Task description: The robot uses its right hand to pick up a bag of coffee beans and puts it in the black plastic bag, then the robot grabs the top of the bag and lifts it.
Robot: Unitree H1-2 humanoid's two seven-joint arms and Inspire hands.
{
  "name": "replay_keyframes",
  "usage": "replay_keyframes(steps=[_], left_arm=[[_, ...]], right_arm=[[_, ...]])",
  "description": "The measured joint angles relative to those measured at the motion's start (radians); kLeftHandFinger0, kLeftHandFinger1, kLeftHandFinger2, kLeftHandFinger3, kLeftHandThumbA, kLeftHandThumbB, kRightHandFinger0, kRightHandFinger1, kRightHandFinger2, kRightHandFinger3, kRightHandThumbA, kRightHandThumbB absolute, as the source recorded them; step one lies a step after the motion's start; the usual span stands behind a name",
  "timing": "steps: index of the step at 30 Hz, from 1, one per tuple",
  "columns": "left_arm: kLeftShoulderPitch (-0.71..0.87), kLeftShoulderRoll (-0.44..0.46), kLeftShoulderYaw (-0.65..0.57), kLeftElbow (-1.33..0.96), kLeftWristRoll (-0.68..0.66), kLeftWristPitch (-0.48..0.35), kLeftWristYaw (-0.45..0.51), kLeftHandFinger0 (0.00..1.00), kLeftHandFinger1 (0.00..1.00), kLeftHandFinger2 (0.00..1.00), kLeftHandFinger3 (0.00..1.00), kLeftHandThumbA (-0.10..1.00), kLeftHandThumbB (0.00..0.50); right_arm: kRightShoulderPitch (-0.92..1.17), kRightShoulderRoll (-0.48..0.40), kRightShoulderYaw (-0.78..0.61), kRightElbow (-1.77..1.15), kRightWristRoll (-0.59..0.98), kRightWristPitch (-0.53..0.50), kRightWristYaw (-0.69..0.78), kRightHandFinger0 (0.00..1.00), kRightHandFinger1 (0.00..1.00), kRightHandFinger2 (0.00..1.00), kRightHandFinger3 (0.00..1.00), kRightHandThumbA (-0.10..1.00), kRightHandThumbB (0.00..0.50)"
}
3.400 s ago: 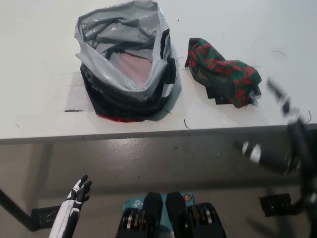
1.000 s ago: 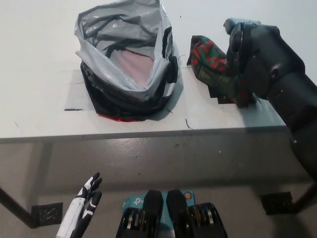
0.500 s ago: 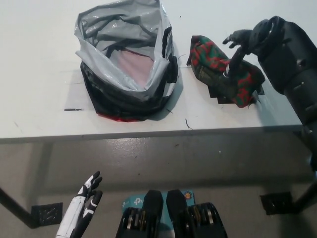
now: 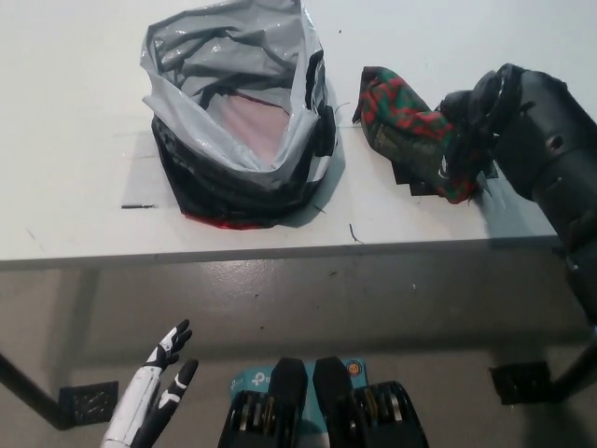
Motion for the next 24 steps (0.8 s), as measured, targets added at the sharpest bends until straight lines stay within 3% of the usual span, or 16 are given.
replay_keyframes(steps=[1,2,4,9,10,12,13,14,15,16,17,18,19,20,21,24], left_arm=[[0.0,0.0,0.0,0.0,0.003,-0.001,0.0,1.0,1.0,1.0,1.0,0.97,0.152],[-0.001,0.0,0.0,0.0,0.006,-0.001,0.0,1.0,1.0,1.0,1.0,0.97,0.153],[-0.002,0.001,0.0,0.0,0.012,-0.003,0.0,1.0,1.0,1.0,1.0,0.97,0.158],[-0.004,0.001,-0.001,0.0,0.02,-0.004,0.0,1.0,1.0,1.0,1.0,0.95,0.141],[-0.006,0.001,-0.001,0.0,0.023,-0.004,0.0,1.0,1.0,1.0,1.0,0.93,0.142],[-0.008,0.001,-0.001,0.0,0.024,-0.006,0.0,1.0,1.0,1.0,1.0,0.91,0.144],[-0.009,0.001,-0.001,0.0,0.025,-0.008,0.0,1.0,1.0,1.0,1.0,0.91,0.144],[-0.009,0.002,-0.001,0.0,0.027,-0.009,0.0,1.0,1.0,1.0,1.0,0.89,0.141],[-0.009,0.002,-0.001,0.0,0.028,-0.009,0.0,1.0,1.0,1.0,1.0,0.89,0.141],[-0.01,0.002,-0.001,0.0,0.029,-0.008,0.0,1.0,1.0,1.0,1.0,0.86,0.143],[-0.011,0.001,-0.001,0.0,0.03,-0.008,0.0,1.0,1.0,1.0,1.0,0.85,0.144],[-0.013,0.001,-0.002,0.0,0.03,-0.008,-0.001,1.0,1.0,1.0,1.0,0.85,0.144],[-0.015,0.001,-0.002,0.0,0.031,-0.008,-0.001,1.0,1.0,1.0,1.0,0.8,0.147],[-0.018,0.002,-0.002,0.0,0.032,-0.008,-0.001,1.0,1.0,1.0,1.0,0.77,0.153],[-0.02,0.002,-0.002,0.0,0.033,-0.008,-0.001,1.0,1.0,1.0,1.0,0.77,0.153],[-0.022,0.002,-0.002,0.0,0.033,-0.007,-0.001,1.0,1.0,1.0,1.0,0.7,0.148]], right_arm=[[0.0,0.003,0.008,0.002,-0.006,0.006,-0.006,1.0,1.0,1.0,1.0,0.97,0.5],[0.0,0.005,0.014,0.003,-0.009,0.009,-0.011,1.0,1.0,1.0,1.0,0.87,0.5],[0.002,0.011,0.024,0.007,-0.015,0.016,-0.027,1.0,1.0,1.0,1.0,0.84,0.5],[0.02,0.034,0.02,0.02,-0.016,0.019,-0.1,1.0,1.0,1.0,1.0,0.9,0.5],[0.024,0.04,0.016,0.023,-0.015,0.016,-0.119,1.0,1.0,1.0,1.0,0.77,0.5],[0.029,0.044,-0.004,0.023,-0.008,0.011,-0.138,1.0,1.0,1.0,1.0,0.71,0.5],[0.034,0.046,-0.039,0.023,0.003,0.007,-0.161,0.95,1.0,1.0,1.0,0.7,0.5],[0.043,0.051,-0.103,0.023,0.028,-0.001,-0.199,0.78,0.98,1.0,1.0,0.6,0.394],[0.046,0.053,-0.122,0.023,0.036,-0.004,-0.211,0.78,0.94,1.0,1.0,0.56,0.386],[0.054,0.058,-0.16,0.022,0.049,-0.01,-0.238,0.53,0.64,0.71,1.0,0.49,0.319],[0.061,0.061,-0.196,0.022,0.06,-0.015,-0.263,0.38,0.55,0.64,0.97,0.41,0.314],[0.067,0.063,-0.224,0.022,0.072,-0.019,-0.284,0.38,0.55,0.64,0.97,0.41,0.314],[0.071,0.064,-0.247,0.022,0.08,-0.023,-0.301,0.02,0.04,0.19,0.81,0.26,0.307],[0.077,0.065,-0.295,0.022,0.096,-0.032,-0.339,0.0,0.02,0.23,0.91,0.23,0.292],[0.081,0.067,-0.331,0.022,0.111,-0.036,-0.359,0.0,0.02,0.23,0.91,0.23,0.292],[0.091,0.068,-0.419,0.022,0.148,-0.044,-0.399,0.0,0.06,0.42,0.68,0.08,0.266]])
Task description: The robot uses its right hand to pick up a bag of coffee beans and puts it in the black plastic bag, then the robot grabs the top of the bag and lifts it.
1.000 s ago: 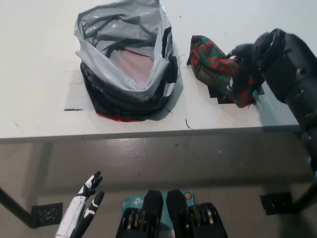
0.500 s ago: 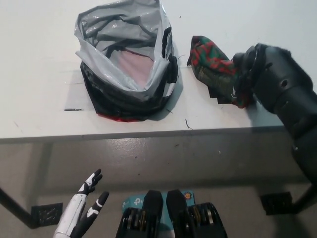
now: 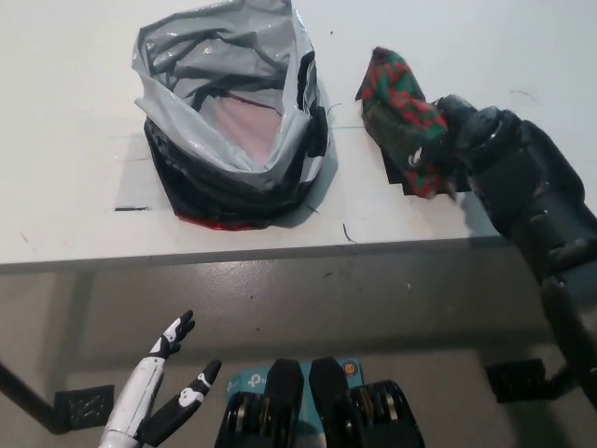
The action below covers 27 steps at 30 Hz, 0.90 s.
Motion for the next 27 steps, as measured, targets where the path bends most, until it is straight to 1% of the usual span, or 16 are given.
replay_keyframes(steps=[1,2,4,6,10,11,12,14,17,18,19,22,23,24,25,27], left_arm=[[-0.001,0.0,0.0,0.0,0.0,0.001,0.0,1.0,1.0,1.0,1.0,0.69,0.144],[-0.001,0.0,0.0,0.0,0.0,0.001,0.0,1.0,1.0,1.0,1.0,0.67,0.146],[-0.002,0.0,0.0,0.0,0.0,0.002,-0.001,1.0,1.0,1.0,1.0,0.66,0.148],[-0.003,0.0,0.0,0.0,0.0,0.003,-0.001,1.0,1.0,1.0,1.0,0.66,0.146],[-0.004,0.0,0.0,0.001,0.0,0.006,-0.004,1.0,1.0,1.0,1.0,0.65,0.136],[-0.004,0.0,0.0,0.001,0.0,0.006,-0.006,1.0,1.0,1.0,1.0,0.65,0.135],[-0.004,0.0,0.0,0.001,-0.001,0.006,-0.006,1.0,1.0,1.0,1.0,0.65,0.134],[-0.006,0.0,0.0,0.002,-0.001,0.006,-0.008,1.0,1.0,1.0,1.0,0.65,0.134],[-0.01,0.0,0.001,0.002,-0.002,0.007,-0.012,1.0,1.0,1.0,1.0,0.65,0.125],[-0.011,0.0,0.001,0.002,-0.002,0.007,-0.013,1.0,1.0,1.0,1.0,0.65,0.125],[-0.012,0.0,0.001,0.002,-0.003,0.007,-0.015,1.0,1.0,1.0,1.0,0.66,0.132],[-0.014,0.0,0.001,0.002,-0.003,0.008,-0.021,1.0,1.0,1.0,1.0,0.68,0.132],[-0.014,0.0,0.001,0.002,-0.003,0.008,-0.022,1.0,1.0,1.0,1.0,0.68,0.127],[-0.014,0.0,0.001,0.002,-0.004,0.009,-0.023,1.0,1.0,1.0,1.0,0.68,0.122],[-0.014,0.0,0.001,0.002,-0.004,0.009,-0.024,1.0,1.0,1.0,1.0,0.67,0.116],[-0.014,0.001,0.001,0.002,-0.005,0.009,-0.028,1.0,1.0,1.0,1.0,0.68,0.117]], right_arm=[[0.007,0.001,-0.061,0.0,0.026,-0.007,-0.021,0.0,0.07,0.46,0.62,0.03,0.256],[0.011,0.002,-0.086,0.0,0.037,-0.009,-0.028,0.0,0.05,0.45,0.68,0.0,0.251],[0.021,0.005,-0.162,0.0,0.076,-0.016,-0.047,0.0,0.11,0.58,0.97,-0.1,0.233],[0.031,0.006,-0.236,0.0,0.114,-0.022,-0.056,0.0,0.17,0.66,1.0,-0.1,0.207],[0.055,0.006,-0.37,0.001,0.191,-0.036,-0.067,0.0,0.19,0.68,1.0,-0.1,0.171],[0.06,0.006,-0.406,0.001,0.212,-0.039,-0.068,0.0,0.19,0.66,0.81,-0.1,0.159],[0.063,0.006,-0.421,0.001,0.22,-0.04,-0.068,0.0,0.18,0.65,0.7,-0.1,0.16],[0.075,0.006,-0.501,0.002,0.267,-0.048,-0.067,0.0,0.11,0.6,0.28,-0.1,0.157],[0.083,0.005,-0.574,0.003,0.314,-0.056,-0.067,0.0,0.08,0.6,0.23,-0.1,0.163],[0.086,0.005,-0.598,0.003,0.329,-0.057,-0.066,0.0,0.06,0.59,0.37,-0.1,0.16],[0.09,0.003,-0.642,0.004,0.358,-0.059,-0.065,0.0,0.05,0.59,0.4,-0.1,0.165],[0.094,0.003,-0.71,0.004,0.411,-0.062,-0.058,0.0,0.03,0.56,0.29,-0.1,0.153],[0.096,0.003,-0.73,0.004,0.427,-0.062,-0.054,0.0,0.03,0.55,0.22,-0.1,0.15],[0.097,0.004,-0.743,0.004,0.437,-0.063,-0.051,0.0,0.03,0.55,0.2,-0.1,0.143],[0.098,0.004,-0.757,0.004,0.454,-0.064,-0.046,0.0,0.04,0.55,0.26,-0.1,0.139],[0.099,0.007,-0.779,0.004,0.491,-0.066,-0.034,0.0,0.04,0.55,0.21,-0.1,0.144]])
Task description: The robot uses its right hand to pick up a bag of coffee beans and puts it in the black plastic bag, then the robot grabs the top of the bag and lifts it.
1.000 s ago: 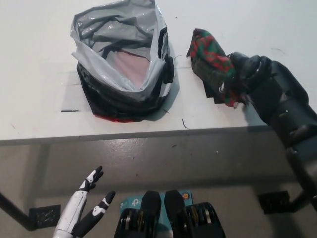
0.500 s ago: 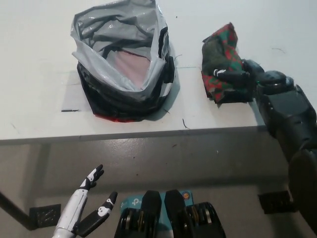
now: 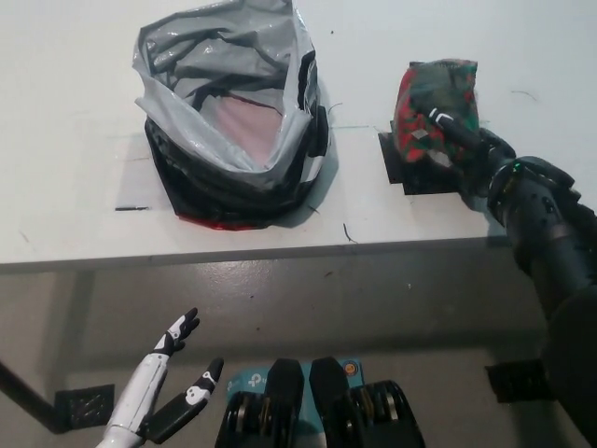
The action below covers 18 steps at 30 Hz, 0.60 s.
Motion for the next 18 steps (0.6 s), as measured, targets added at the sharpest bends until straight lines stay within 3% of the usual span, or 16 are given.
replay_keyframes(steps=[1,5,6,7,8,9,10,12,13,14,15,16,18], left_arm=[[0.0,0.0,0.0,0.0,-0.001,0.0,-0.001,1.0,1.0,1.0,1.0,0.68,0.125],[-0.001,0.004,0.002,-0.002,-0.008,0.001,-0.009,1.0,1.0,1.0,1.0,0.67,0.12],[-0.001,0.004,0.002,-0.003,-0.011,0.001,-0.01,1.0,1.0,1.0,1.0,0.68,0.12],[-0.001,0.004,0.002,-0.003,-0.012,0.001,-0.01,1.0,1.0,1.0,1.0,0.68,0.12],[-0.001,0.004,0.002,-0.003,-0.013,0.001,-0.012,1.0,1.0,1.0,1.0,0.68,0.121],[-0.001,0.004,0.002,-0.003,-0.014,0.001,-0.013,1.0,1.0,1.0,1.0,0.68,0.121],[-0.001,0.005,0.002,-0.003,-0.015,0.001,-0.014,1.0,1.0,1.0,1.0,0.68,0.12],[-0.003,0.006,0.002,-0.003,-0.015,0.001,-0.015,1.0,1.0,1.0,1.0,0.67,0.111],[-0.003,0.006,0.002,-0.003,-0.016,0.001,-0.016,1.0,1.0,1.0,1.0,0.67,0.11],[-0.003,0.007,0.002,-0.003,-0.016,0.001,-0.016,1.0,1.0,1.0,1.0,0.67,0.11],[-0.002,0.008,0.002,-0.003,-0.018,0.001,-0.017,1.0,1.0,1.0,1.0,0.68,0.116],[-0.002,0.008,0.002,-0.003,-0.018,0.001,-0.017,1.0,1.0,1.0,1.0,0.68,0.116],[-0.003,0.01,0.003,-0.003,-0.018,0.001,-0.019,1.0,1.0,1.0,1.0,0.69,0.119]], right_arm=[[0.0,0.001,-0.007,0.0,0.013,0.0,0.006,0.0,0.05,0.55,0.03,-0.1,0.146],[0.002,0.022,-0.01,-0.012,0.065,0.012,0.033,0.0,0.1,0.56,0.16,-0.1,0.153],[0.003,0.032,-0.008,-0.023,0.075,0.017,0.039,0.0,0.13,0.57,0.44,-0.1,0.167],[0.003,0.037,-0.006,-0.028,0.08,0.02,0.041,0.0,0.13,0.58,0.64,-0.1,0.176],[0.003,0.048,0.003,-0.046,0.091,0.03,0.05,0.0,0.11,0.56,0.66,-0.1,0.176],[0.004,0.054,0.011,-0.063,0.096,0.038,0.054,0.0,0.11,0.55,0.59,-0.1,0.171],[0.004,0.06,0.023,-0.087,0.101,0.047,0.059,0.0,0.11,0.56,0.77,-0.1,0.166],[0.004,0.066,0.045,-0.134,0.111,0.064,0.068,0.0,0.1,0.54,0.67,-0.1,0.152],[0.004,0.066,0.056,-0.153,0.113,0.071,0.071,0.0,0.09,0.53,0.55,-0.1,0.158],[0.004,0.067,0.069,-0.176,0.115,0.08,0.075,0.0,0.09,0.53,0.55,-0.1,0.158],[0.004,0.068,0.085,-0.212,0.118,0.095,0.078,0.0,0.09,0.54,0.64,-0.1,0.139],[0.004,0.068,0.085,-0.212,0.118,0.095,0.078,0.0,0.08,0.54,0.61,-0.1,0.138],[0.002,0.068,0.113,-0.292,0.127,0.134,0.082,0.0,0.08,0.54,0.43,-0.1,0.148]])
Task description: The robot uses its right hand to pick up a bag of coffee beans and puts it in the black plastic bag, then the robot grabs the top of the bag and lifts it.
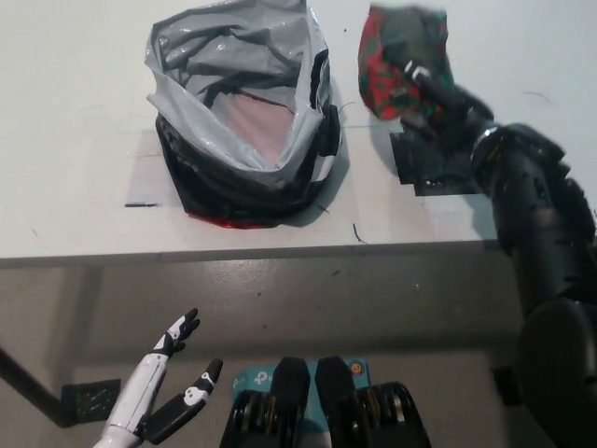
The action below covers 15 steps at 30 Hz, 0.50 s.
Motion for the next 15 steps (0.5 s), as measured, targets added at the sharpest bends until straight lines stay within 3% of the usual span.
replay_keyframes(steps=[1,3,4,5,10,12,13,15], left_arm=[[0.0,0.0,0.0,0.0,0.0,0.0,-0.001,1.0,1.0,1.0,1.0,0.69,0.121],[0.0,0.0,0.0,0.0,0.0,0.0,-0.003,1.0,1.0,1.0,1.0,0.71,0.131],[0.0,0.0,0.0,0.0,0.0,0.0,-0.003,1.0,1.0,1.0,1.0,0.71,0.132],[-0.001,0.0,0.0,0.0,0.0,0.0,-0.003,1.0,1.0,1.0,1.0,0.7,0.124],[0.0,0.002,0.0,0.0,0.0,0.001,-0.005,1.0,1.0,1.0,1.0,0.69,0.119],[0.0,0.002,0.0,0.0,0.0,0.001,-0.007,1.0,1.0,1.0,1.0,0.69,0.121],[0.0,0.002,0.0,0.0,0.0,0.001,-0.007,1.0,1.0,1.0,1.0,0.69,0.12],[0.0,0.002,0.0,0.0,0.0,0.001,-0.008,1.0,1.0,1.0,1.0,0.69,0.115]], right_arm=[[0.0,0.0,0.012,-0.024,0.004,0.014,0.0,0.0,0.09,0.55,0.47,-0.1,0.148],[-0.001,-0.001,0.027,-0.056,0.016,0.036,0.002,0.0,0.09,0.56,0.4,-0.1,0.135],[-0.001,-0.001,0.027,-0.056,0.016,0.036,0.002,0.0,0.08,0.55,0.42,-0.1,0.133],[-0.001,-0.001,0.032,-0.067,0.025,0.049,0.002,0.0,0.06,0.54,0.51,-0.1,0.14],[-0.001,-0.001,0.057,-0.099,0.044,0.075,0.002,0.0,0.05,0.51,0.3,-0.1,0.145],[-0.001,-0.001,0.071,-0.108,0.051,0.08,0.002,0.0,0.11,0.55,0.26,-0.1,0.152],[-0.001,-0.001,0.078,-0.111,0.052,0.082,0.002,0.0,0.18,0.6,0.27,-0.1,0.156],[-0.001,-0.004,0.103,-0.12,0.054,0.085,0.005,0.0,0.21,0.63,0.39,-0.1,0.154]])
